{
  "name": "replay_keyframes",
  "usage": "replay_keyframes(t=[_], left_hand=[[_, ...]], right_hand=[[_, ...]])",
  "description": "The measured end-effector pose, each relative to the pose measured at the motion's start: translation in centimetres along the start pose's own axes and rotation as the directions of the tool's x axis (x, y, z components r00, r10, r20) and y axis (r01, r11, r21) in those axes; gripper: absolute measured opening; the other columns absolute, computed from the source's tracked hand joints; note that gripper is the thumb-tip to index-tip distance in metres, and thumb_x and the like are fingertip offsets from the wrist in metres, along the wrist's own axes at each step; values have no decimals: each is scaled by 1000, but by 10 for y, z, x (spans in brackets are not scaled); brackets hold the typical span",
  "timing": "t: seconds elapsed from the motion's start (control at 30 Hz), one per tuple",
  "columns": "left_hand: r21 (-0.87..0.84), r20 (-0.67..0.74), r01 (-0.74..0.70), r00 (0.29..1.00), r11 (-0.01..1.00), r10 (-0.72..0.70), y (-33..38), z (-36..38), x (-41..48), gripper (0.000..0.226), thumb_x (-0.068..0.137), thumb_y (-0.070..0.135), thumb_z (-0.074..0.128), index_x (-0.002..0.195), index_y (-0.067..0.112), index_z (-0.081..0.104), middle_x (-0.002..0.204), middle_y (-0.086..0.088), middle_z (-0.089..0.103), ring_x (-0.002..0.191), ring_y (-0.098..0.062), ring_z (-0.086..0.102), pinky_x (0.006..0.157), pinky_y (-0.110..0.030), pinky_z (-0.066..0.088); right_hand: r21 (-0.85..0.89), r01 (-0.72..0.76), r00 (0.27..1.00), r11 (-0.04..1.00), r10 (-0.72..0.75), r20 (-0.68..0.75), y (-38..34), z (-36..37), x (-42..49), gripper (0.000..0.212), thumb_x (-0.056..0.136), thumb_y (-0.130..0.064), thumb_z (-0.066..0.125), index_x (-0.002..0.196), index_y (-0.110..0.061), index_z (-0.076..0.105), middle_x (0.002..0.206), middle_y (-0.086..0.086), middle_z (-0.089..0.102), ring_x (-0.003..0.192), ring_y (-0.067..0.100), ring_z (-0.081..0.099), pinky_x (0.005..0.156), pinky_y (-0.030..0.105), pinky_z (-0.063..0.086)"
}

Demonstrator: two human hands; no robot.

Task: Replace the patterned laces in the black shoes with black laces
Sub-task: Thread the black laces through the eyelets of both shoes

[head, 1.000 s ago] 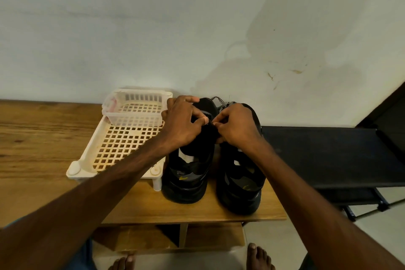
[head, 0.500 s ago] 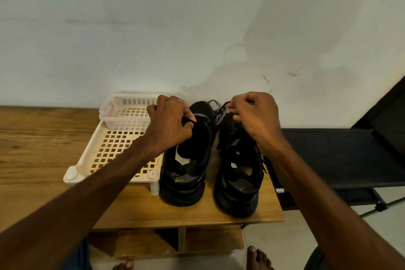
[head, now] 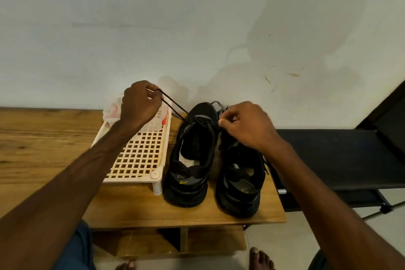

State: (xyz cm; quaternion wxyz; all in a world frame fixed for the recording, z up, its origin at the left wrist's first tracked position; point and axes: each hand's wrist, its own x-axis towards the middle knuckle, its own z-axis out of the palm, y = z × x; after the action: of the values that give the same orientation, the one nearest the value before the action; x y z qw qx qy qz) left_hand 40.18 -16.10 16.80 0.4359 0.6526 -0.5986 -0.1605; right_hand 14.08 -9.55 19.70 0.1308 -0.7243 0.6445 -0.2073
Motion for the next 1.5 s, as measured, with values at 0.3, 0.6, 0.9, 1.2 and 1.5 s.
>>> replay_keyframes(t=[0.3,0.6,0.9,1.2,1.5], left_hand=[[-369,174,-31,979,929,102,27,0,-18,12,97,21,65,96,16,76,87,4,78,71,-6,66,66,-24,49],[164,316,-233,933,958,173,9,12,-18,8,86,28,78,87,21,80,73,18,64,69,-1,58,76,-31,53],[-87,335,-242,906,966,257,40,7,-37,4,85,31,80,88,28,78,86,16,74,73,-5,66,68,-15,44],[30,397,-210,900,977,181,38,22,-52,19,80,22,84,96,28,75,74,18,66,61,-3,64,62,-9,46],[174,347,-259,919,950,187,37,23,-54,12,76,26,82,86,29,76,84,13,73,61,0,61,68,-20,52]], right_hand=[[62,115,993,991,-117,26,-2,1,4,9,92,-23,75,96,-24,83,93,-11,77,85,3,68,85,28,56],[969,107,979,222,144,-141,-12,-36,-6,18,103,-10,57,107,0,71,87,10,74,85,24,74,91,38,60],[-144,128,979,981,-101,179,2,8,3,13,91,-27,74,102,-27,81,98,-7,76,77,7,63,74,24,51],[249,118,990,961,-95,-103,3,-8,8,10,91,-21,75,98,-23,82,92,-17,75,83,-5,68,79,8,50],[917,-125,972,380,233,36,2,-29,-2,17,98,-7,63,103,7,71,95,18,78,88,30,76,84,40,63]])
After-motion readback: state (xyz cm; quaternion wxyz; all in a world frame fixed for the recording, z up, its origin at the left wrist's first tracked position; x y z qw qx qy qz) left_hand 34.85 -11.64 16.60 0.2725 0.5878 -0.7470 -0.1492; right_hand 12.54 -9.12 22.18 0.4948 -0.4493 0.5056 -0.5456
